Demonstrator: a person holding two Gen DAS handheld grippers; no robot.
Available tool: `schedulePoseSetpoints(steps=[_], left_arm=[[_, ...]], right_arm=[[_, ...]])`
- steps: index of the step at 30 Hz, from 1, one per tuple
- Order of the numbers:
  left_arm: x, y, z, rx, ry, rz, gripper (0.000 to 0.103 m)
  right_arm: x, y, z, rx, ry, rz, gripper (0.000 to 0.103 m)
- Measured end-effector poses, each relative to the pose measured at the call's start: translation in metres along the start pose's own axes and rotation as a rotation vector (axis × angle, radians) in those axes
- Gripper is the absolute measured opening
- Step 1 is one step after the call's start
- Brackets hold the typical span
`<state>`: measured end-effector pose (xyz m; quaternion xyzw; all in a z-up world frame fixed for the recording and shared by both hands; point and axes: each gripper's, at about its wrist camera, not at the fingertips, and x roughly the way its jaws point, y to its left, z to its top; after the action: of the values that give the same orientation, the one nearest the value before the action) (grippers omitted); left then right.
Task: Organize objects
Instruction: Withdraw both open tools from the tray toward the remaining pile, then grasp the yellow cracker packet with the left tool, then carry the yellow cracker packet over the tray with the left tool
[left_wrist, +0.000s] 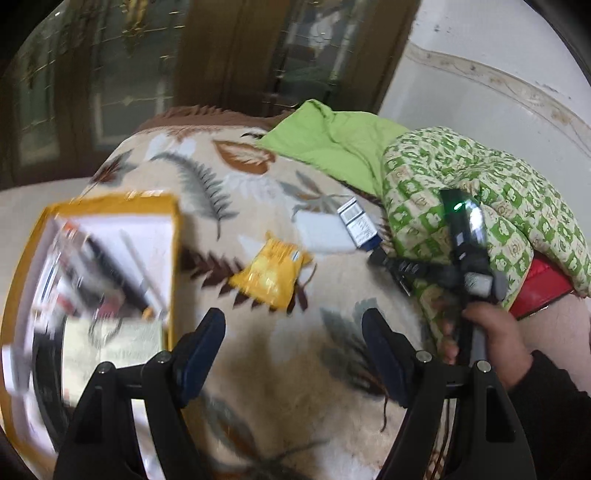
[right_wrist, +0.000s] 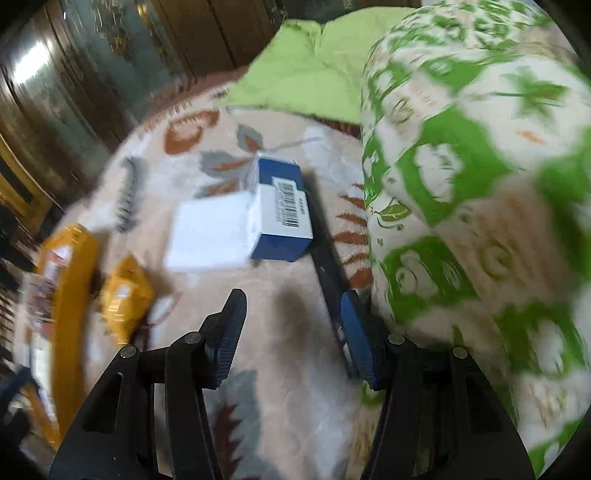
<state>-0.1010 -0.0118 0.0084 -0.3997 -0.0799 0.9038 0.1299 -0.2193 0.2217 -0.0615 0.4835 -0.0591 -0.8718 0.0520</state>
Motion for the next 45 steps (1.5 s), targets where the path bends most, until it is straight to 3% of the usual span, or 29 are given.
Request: schedulePoseSetpoints(steps=[5, 9, 10, 17, 18, 19, 23, 25, 32, 37, 42, 45], left_arm=[[0.038, -0.003, 0.028, 0.08, 0.038, 0.011, 0.077], [0.079, 0.01, 0.041, 0.063, 0.098, 0.022, 0.077], [0.087, 0.013, 0.043, 0.051, 0.115, 0.011, 0.077], [0.135, 0.013, 0.047, 0.026, 0.206, -0.003, 0.075], [0.138, 0.013, 0.046, 0.022, 0.218, 0.008, 0.071], [0.142, 0.013, 0.045, 0.029, 0.23, 0.008, 0.059], [0.149, 0.01, 0.035, 0.072, 0.251, 0.033, 0.051], [0.146, 0.008, 0.031, 0.094, 0.241, 0.047, 0.046], [0.11, 0.0, 0.018, 0.079, 0.237, 0.029, 0.045], [0.061, 0.003, 0.0, 0.031, 0.21, -0.031, 0.045], [0.01, 0.025, -0.01, -0.053, 0.158, -0.035, 0.045], [-0.012, 0.041, -0.013, -0.092, 0.12, -0.024, 0.045]], right_arm=[[0.018, 0.011, -0.002, -0.084, 0.045, -0.064, 0.053], [0.006, 0.016, -0.02, -0.064, 0.044, -0.027, 0.023], [0.003, 0.014, -0.025, -0.04, 0.046, 0.0, 0.02], [-0.009, 0.024, -0.053, 0.04, 0.094, 0.142, 0.019], [-0.011, 0.027, -0.058, 0.034, 0.093, 0.137, 0.019], [-0.011, 0.029, -0.06, 0.032, 0.09, 0.131, 0.019], [-0.012, 0.026, -0.062, 0.067, 0.097, 0.145, 0.019], [-0.011, 0.025, -0.061, 0.074, 0.102, 0.152, 0.019], [-0.002, 0.021, -0.05, 0.097, 0.117, 0.172, 0.019], [0.007, 0.022, -0.039, 0.103, 0.122, 0.166, 0.019], [-0.001, 0.031, -0.045, 0.074, 0.124, 0.126, 0.015], [-0.008, 0.036, -0.058, 0.076, 0.115, 0.167, 0.015]])
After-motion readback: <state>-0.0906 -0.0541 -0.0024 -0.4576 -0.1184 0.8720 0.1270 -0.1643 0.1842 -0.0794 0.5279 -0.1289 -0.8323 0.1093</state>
